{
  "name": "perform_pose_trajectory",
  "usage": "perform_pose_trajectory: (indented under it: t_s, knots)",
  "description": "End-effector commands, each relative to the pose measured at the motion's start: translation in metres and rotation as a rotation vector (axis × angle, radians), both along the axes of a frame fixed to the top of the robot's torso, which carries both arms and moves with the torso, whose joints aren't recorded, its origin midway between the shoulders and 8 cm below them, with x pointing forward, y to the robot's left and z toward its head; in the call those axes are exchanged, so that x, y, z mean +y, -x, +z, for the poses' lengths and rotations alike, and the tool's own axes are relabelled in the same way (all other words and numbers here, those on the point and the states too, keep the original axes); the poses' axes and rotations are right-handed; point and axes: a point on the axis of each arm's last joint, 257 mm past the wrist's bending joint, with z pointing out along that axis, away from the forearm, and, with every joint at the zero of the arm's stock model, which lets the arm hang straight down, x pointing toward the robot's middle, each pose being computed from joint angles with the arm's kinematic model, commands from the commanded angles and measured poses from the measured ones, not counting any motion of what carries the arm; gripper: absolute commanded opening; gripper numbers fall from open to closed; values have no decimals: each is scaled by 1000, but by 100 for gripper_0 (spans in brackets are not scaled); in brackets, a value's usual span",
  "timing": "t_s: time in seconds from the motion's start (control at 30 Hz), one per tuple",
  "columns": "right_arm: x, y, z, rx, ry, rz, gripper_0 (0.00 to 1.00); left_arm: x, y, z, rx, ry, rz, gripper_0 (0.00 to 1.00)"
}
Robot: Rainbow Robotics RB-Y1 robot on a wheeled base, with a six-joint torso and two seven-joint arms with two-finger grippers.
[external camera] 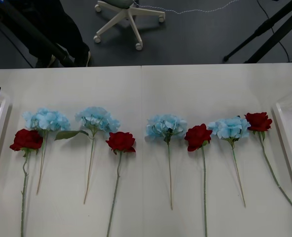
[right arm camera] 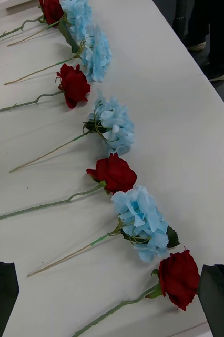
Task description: Put the red flowers into the right box and the blue flowers into the left box
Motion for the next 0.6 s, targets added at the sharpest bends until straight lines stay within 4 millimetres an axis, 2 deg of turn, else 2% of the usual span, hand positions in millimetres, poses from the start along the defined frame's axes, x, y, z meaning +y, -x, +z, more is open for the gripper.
perform_pose_trajectory:
  t_s: [0.03,0.3,0.43,0.6]
  knots:
    - [0,0,1,-2,2,1,100,10,1,7,12,-78,27,100]
    - [0,0,1,-2,2,1,100,28,-3,-6,152,-114,207,100]
    - [0,0,1,-2,2,1,100,46,-2,-17,270,-147,359,100]
    - [0,0,1,-2,2,1,100,77,4,-41,420,-211,586,100]
